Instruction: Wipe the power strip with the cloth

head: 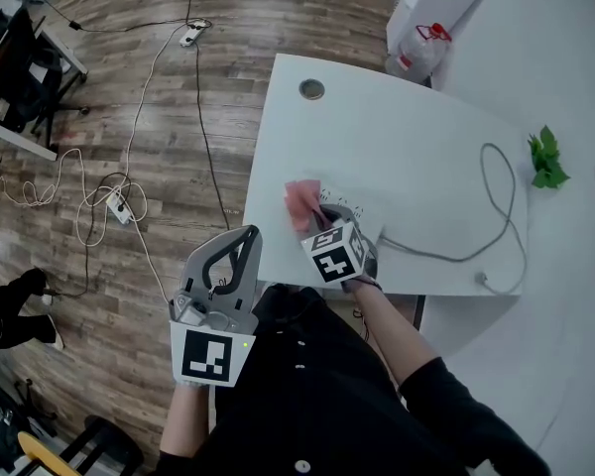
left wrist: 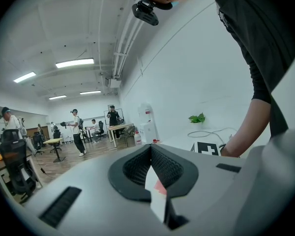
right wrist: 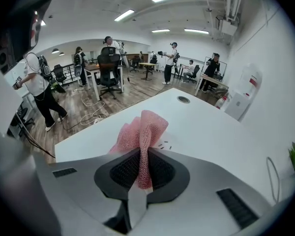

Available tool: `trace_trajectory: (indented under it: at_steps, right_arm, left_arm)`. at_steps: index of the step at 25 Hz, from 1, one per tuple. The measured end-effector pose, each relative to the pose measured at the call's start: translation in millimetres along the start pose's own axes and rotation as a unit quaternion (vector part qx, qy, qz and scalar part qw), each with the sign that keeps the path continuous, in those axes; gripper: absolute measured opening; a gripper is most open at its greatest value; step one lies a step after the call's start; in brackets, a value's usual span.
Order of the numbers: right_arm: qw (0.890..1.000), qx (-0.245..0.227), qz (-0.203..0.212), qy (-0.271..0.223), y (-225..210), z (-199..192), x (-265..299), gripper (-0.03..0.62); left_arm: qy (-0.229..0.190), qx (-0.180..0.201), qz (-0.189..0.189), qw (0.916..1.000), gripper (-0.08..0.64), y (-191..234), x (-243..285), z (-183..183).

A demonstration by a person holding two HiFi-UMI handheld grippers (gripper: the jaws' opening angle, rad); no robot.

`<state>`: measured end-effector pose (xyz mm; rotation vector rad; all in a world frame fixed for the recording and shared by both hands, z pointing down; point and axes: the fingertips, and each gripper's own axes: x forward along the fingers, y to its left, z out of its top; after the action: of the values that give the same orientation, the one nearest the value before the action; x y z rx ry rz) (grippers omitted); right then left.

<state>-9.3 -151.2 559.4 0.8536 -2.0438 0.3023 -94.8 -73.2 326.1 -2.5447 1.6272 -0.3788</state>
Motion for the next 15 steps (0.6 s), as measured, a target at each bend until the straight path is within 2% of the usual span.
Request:
trace_trajectory:
  at_steps: [15]
  right_arm:
    - [0.998,0.031,-0.05,0.024,-37.7,-54.9,-37.2,0.061]
  left_arm:
    - [-0.016,0.002,-0.056,0.9983,0.014,-34.3,23.7,13.9]
